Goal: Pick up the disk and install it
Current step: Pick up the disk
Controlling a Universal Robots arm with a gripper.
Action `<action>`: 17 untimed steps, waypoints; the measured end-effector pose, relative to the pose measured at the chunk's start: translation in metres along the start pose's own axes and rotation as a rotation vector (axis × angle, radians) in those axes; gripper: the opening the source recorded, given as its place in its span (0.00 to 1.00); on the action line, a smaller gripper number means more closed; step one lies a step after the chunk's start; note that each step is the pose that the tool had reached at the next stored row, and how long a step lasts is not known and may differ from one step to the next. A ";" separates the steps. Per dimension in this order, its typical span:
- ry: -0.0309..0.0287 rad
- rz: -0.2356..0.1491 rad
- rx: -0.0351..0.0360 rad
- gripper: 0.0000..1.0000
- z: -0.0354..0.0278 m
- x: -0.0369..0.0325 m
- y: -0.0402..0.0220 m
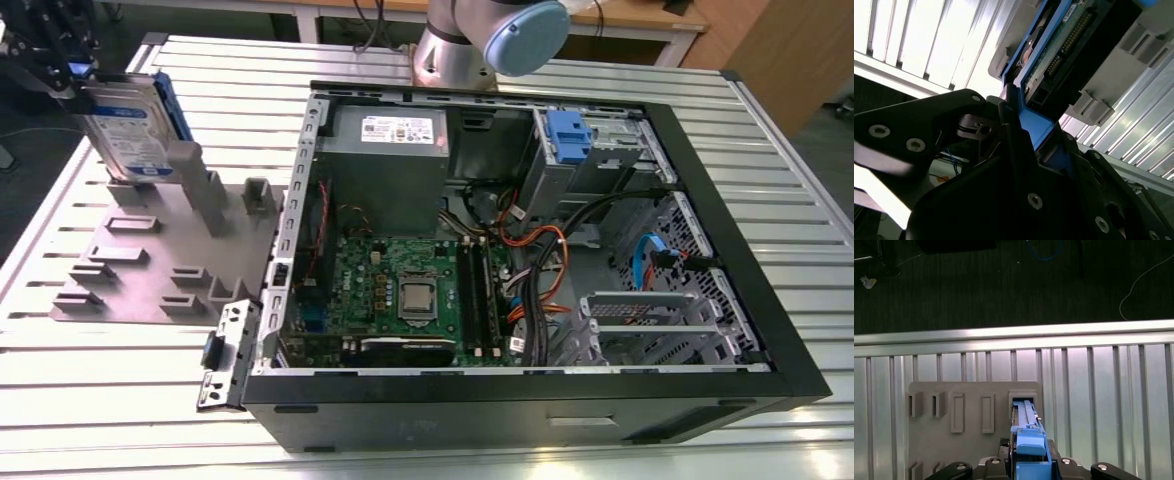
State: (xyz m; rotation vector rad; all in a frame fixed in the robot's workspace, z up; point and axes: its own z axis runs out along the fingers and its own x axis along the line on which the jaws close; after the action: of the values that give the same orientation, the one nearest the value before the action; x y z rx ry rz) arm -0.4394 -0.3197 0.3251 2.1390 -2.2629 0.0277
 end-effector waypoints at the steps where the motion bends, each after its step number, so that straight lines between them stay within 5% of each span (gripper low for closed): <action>1: 0.0000 0.000 0.0000 0.36 -0.0013 0.0000 0.0000; 17: 0.0000 0.000 -0.0001 0.36 -0.0116 0.0004 0.0001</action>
State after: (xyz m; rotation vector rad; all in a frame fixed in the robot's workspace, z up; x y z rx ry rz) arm -0.4394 -0.3197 0.3367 2.1389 -2.2629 0.0277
